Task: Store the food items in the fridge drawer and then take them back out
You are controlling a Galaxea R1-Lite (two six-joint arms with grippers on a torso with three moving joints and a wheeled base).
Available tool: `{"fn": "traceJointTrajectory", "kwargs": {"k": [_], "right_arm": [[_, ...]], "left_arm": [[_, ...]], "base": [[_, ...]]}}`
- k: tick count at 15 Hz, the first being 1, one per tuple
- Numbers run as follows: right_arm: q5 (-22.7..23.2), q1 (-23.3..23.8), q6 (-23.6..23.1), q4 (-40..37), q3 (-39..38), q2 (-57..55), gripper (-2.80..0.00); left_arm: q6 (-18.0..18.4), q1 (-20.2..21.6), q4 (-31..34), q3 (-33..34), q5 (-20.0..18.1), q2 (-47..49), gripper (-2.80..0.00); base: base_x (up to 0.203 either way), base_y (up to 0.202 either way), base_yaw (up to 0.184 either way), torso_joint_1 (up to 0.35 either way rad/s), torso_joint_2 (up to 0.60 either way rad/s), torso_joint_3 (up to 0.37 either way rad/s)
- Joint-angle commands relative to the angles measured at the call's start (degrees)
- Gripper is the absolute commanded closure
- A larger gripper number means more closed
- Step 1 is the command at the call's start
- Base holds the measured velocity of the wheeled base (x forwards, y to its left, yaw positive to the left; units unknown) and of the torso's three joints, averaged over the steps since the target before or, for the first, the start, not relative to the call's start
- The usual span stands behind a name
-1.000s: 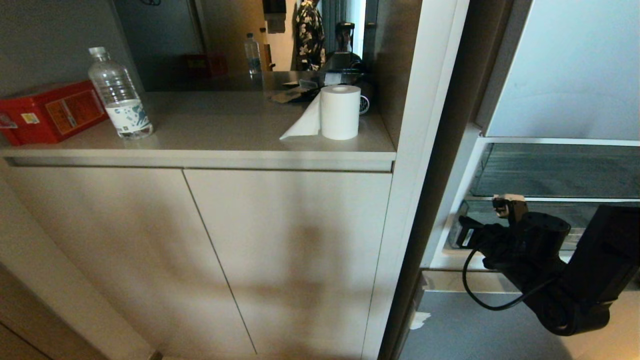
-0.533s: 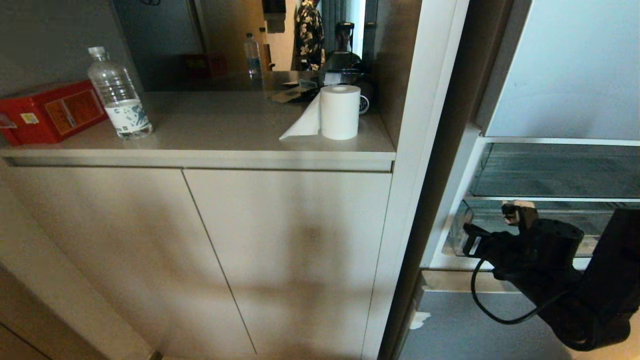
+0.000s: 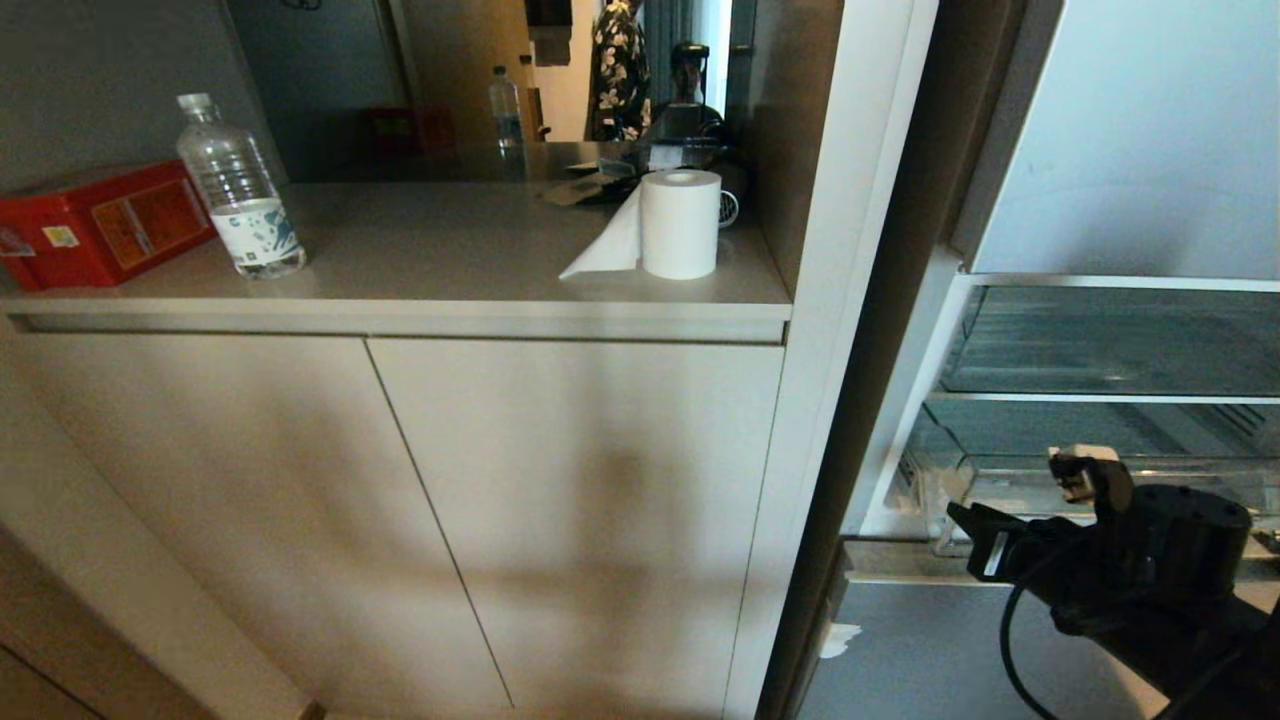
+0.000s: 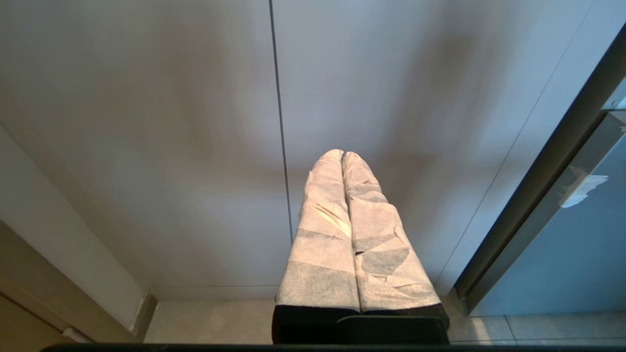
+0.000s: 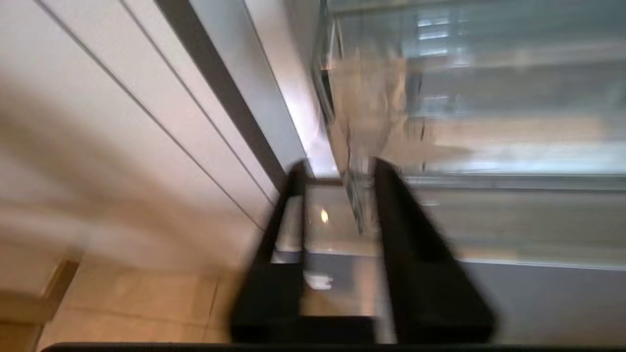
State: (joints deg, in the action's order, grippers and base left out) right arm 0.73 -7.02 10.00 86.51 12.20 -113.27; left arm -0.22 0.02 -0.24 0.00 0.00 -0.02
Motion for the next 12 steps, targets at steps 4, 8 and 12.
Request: {"fn": "traceJointTrajectory", "kwargs": {"k": [4,8,12], "right_arm": [[-0.1,-0.1,-0.1,0.6,-9.6,8.6,-2.8],[-0.8,2.9,-2.1,-2.9,-7.6,16.1,-2.8],[-0.7,6.7,-2.5,-19.5,2.6,24.3,-2.8]], "left_arm": [[0.0,0.0,0.0,0.1,0.0,0.0,0.0],[0.0,0.0,0.0,0.1,0.0,0.0,0.0],[0.0,0.0,0.0,0.1,0.0,0.0,0.0]], "base": [[0.0,0.0,0.0,0.0,0.0,0.0],[0.0,0.0,0.0,0.0,0.0,0.0],[0.0,0.0,0.0,0.0,0.0,0.0]]}}
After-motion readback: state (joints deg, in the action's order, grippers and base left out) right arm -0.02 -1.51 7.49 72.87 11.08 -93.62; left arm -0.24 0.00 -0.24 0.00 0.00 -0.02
